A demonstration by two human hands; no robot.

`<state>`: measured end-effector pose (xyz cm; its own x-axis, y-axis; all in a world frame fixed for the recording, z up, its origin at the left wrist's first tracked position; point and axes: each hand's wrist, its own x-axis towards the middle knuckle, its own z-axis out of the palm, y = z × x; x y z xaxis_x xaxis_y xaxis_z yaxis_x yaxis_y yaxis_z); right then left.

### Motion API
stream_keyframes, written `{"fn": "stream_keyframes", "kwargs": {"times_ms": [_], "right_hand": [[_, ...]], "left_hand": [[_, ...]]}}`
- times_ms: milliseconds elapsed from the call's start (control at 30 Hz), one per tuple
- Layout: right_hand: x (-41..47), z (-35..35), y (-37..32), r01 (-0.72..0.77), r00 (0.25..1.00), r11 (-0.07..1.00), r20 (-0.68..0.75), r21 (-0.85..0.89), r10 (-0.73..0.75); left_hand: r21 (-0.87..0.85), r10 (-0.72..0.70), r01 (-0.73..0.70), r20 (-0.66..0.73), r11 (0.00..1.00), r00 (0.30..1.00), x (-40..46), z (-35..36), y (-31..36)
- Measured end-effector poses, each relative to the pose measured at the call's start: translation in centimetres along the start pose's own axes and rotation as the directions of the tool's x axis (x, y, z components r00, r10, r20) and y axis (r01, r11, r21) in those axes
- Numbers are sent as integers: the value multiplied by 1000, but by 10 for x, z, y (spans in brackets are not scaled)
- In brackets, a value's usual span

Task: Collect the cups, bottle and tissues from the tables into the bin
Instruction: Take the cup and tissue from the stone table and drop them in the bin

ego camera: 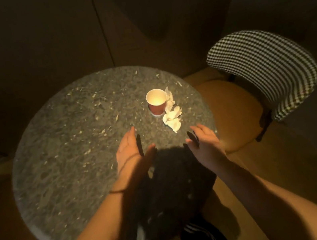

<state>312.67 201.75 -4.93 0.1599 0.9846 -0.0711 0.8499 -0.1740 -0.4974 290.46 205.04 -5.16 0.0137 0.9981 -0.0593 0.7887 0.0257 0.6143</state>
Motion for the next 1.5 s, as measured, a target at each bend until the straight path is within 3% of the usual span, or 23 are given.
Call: {"fn": "stream_keyframes", "kwargs": {"times_ms": [133, 267, 467, 633, 967, 1167, 1333, 1500], "right_hand": [[68, -7, 17, 125, 991, 992, 61, -29, -123], [116, -3, 33, 160, 975, 987, 156, -11, -157], [159, 9, 34, 237, 939, 970, 245, 50, -242], [177, 17, 24, 389, 886, 921, 265, 19, -380], [194, 45, 10, 527, 782, 844, 444, -99, -437], [181, 59, 3, 583, 789, 809, 284, -67, -545], [166, 68, -22, 635, 751, 769, 291, -72, -593], [141, 82, -70, 691, 677, 723, 360, -9, -642]], "left_hand": [[-193, -95, 85, -46, 978, 994, 51, 25, 35], [-365, -167, 123, -93, 923, 981, 93, 46, 58], [-464, -215, 159, -71, 872, 974, 135, 69, 65], [-431, -212, 142, -118, 891, 970, 144, 73, 63], [-328, -290, 190, -288, 925, 913, 110, 39, 22], [-348, -372, 250, -345, 903, 862, 74, 22, -3], [-365, -450, 311, -405, 878, 796, 35, 5, -26], [-402, -545, 379, -487, 833, 682, -19, -22, -42]]}}
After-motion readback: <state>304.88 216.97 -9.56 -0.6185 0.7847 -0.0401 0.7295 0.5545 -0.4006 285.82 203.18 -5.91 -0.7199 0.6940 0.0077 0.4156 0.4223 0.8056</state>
